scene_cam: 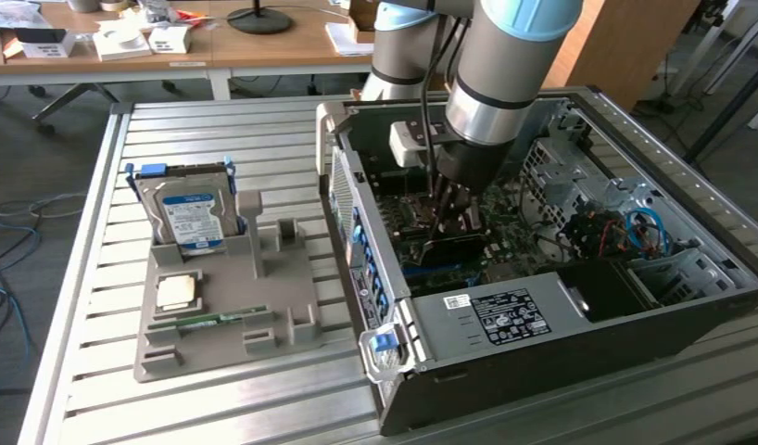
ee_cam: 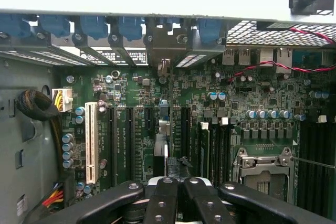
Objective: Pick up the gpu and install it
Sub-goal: 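Press down on the gpu until it lock into place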
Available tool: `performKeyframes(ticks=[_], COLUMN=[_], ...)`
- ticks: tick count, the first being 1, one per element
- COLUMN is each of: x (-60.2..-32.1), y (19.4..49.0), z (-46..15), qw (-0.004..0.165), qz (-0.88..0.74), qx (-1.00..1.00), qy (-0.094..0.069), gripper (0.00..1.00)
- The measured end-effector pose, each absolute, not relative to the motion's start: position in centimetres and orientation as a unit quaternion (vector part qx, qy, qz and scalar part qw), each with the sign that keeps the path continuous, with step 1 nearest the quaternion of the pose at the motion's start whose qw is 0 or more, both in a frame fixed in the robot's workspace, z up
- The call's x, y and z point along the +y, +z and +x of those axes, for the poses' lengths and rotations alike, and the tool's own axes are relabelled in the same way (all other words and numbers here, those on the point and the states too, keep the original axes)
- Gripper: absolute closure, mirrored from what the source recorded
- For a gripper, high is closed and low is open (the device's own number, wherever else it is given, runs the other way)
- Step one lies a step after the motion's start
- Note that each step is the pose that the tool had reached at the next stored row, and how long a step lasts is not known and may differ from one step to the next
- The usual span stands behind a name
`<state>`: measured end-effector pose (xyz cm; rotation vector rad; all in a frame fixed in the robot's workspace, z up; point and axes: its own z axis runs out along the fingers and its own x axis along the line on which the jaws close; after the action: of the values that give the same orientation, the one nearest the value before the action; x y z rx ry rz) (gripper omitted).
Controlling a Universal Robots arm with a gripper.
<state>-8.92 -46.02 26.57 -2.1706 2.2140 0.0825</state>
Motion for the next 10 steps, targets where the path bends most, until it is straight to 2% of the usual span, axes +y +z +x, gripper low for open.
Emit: performKeyframes(ticks=[10], x=[-46.03], y=[26.49], z=[-8.93], qw=[0.020], qz=[-0.700], qx=[0.714], qy=[0.027], gripper=[0.89])
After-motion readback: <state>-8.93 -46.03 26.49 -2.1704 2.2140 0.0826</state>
